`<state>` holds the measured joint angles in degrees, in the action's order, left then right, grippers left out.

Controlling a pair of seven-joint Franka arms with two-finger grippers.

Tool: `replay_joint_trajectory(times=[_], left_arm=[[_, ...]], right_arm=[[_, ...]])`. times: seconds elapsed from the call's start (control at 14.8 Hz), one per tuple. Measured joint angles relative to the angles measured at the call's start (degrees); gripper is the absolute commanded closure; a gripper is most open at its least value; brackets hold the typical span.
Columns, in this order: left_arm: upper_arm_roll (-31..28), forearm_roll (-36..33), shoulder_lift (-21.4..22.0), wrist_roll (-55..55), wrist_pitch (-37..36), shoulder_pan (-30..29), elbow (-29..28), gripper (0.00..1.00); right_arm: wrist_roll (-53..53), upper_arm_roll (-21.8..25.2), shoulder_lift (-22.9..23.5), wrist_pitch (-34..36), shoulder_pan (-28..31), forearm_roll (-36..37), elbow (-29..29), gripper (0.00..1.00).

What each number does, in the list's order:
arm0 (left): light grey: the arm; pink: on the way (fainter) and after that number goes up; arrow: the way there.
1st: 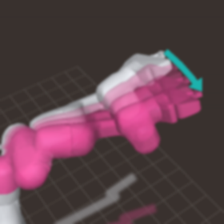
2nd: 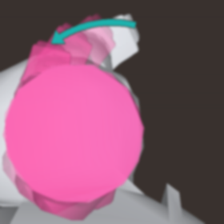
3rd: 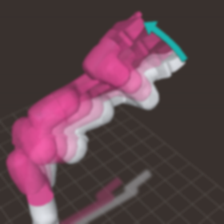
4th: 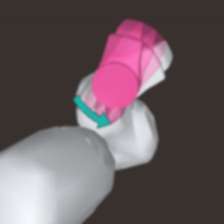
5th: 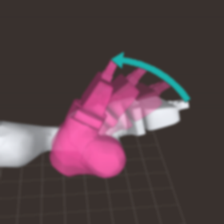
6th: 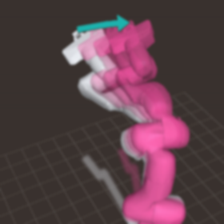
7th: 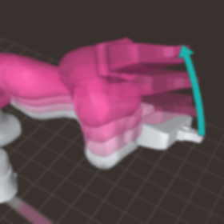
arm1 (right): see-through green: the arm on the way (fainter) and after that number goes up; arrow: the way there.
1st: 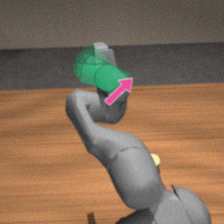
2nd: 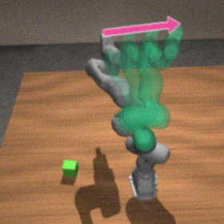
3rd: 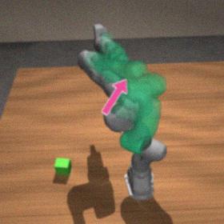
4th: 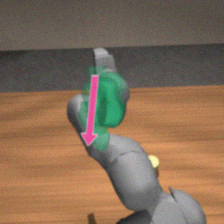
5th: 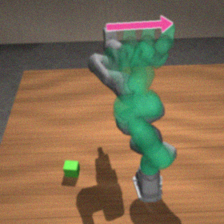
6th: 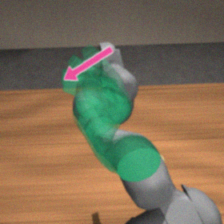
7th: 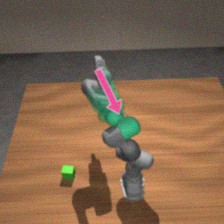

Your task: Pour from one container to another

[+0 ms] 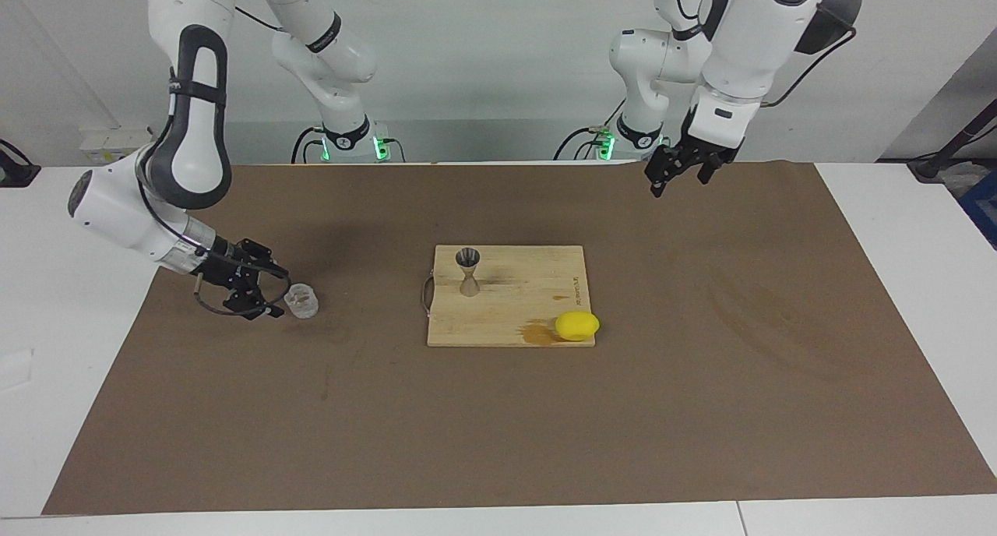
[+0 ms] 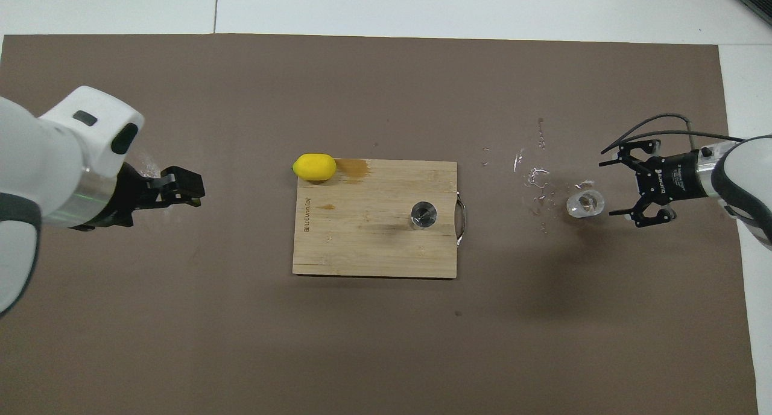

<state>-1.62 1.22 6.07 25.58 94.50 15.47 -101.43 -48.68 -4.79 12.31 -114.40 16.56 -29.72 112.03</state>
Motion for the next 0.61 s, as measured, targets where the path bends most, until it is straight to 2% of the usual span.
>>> replay_joint_trajectory(times=[0.27, 0.47, 0.61], left_arm=[[-0.37, -2.10, 0.05, -17.01, -5.19, -7.80, 3.08, 0.00], [-0.47, -2.37, 0.22, -24.99, -7.34, -12.17, 4.96, 0.00], [-0.51, -2.48, 0.42, -27.23, -7.77, -13.16, 5.26, 0.00]], right_arm=[[0.88, -0.24, -3.61, 1.98, -5.33, 7.39, 0.06, 0.00], [9.94, -0.37, -4.50, 2.00, -10.11, 11.46, -0.03, 0.00], [13.88, -0.47, -5.21, 2.01, -13.96, 19.62, -0.72, 0.00]])
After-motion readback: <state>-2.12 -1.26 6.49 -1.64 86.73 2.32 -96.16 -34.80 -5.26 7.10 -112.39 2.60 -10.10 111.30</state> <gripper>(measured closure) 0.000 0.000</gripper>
